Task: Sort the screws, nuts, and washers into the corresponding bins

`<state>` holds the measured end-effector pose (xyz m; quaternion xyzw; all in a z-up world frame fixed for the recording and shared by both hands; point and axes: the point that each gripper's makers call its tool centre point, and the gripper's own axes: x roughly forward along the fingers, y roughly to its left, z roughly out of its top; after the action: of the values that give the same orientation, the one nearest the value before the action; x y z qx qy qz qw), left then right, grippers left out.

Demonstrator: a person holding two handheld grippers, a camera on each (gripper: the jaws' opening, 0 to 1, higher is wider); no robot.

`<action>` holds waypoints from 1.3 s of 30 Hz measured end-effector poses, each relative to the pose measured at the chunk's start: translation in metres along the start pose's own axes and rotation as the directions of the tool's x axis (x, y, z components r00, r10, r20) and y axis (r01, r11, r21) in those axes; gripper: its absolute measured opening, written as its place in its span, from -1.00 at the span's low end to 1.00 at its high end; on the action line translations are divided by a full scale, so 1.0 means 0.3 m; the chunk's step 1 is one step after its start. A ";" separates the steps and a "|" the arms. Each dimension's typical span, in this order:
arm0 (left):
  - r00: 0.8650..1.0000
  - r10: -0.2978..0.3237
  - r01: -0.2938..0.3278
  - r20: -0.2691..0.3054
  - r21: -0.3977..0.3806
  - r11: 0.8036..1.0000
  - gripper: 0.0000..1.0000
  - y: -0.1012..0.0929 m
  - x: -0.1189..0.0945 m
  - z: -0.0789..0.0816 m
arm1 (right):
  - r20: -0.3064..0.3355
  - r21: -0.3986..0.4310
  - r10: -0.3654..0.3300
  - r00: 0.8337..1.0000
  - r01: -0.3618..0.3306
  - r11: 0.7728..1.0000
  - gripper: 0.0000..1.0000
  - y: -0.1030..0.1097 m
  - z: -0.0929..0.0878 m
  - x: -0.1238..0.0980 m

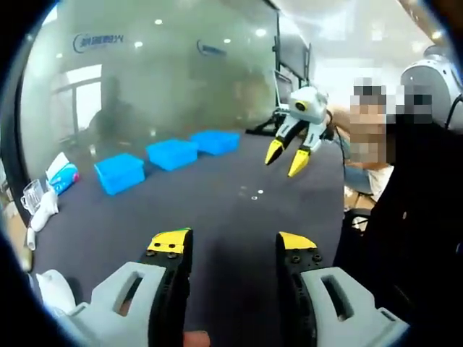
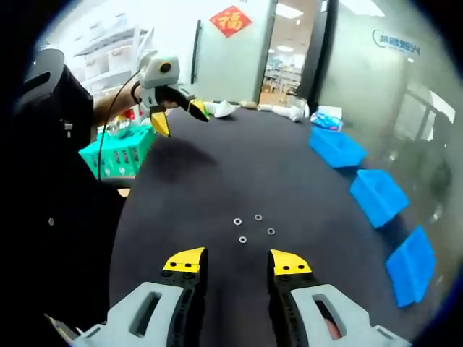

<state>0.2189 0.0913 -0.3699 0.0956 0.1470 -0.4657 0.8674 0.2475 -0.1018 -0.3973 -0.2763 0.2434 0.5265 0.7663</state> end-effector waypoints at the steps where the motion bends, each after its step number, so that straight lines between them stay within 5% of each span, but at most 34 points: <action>1: 1.000 -0.001 0.001 0.000 0.001 1.000 -0.11 -0.001 0.001 0.000 | -0.005 -0.005 0.005 1.000 -0.005 1.000 -0.41 0.002 0.004 0.005; 20: 1.000 -0.001 0.001 0.008 -0.004 1.000 -0.11 0.003 0.009 0.005 | -0.107 -0.050 0.048 0.993 -0.054 0.997 -0.48 -0.075 0.014 0.137; 39: 1.000 0.025 -0.025 0.013 -0.013 1.000 -0.10 0.012 -0.011 -0.006 | -0.175 0.036 0.108 0.979 -0.103 0.994 -0.68 -0.101 -0.013 0.219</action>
<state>0.2199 0.0963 -0.3704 0.0887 0.1431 -0.4543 0.8748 0.2971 -0.0692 -0.4387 -0.2984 0.3316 0.5365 0.7163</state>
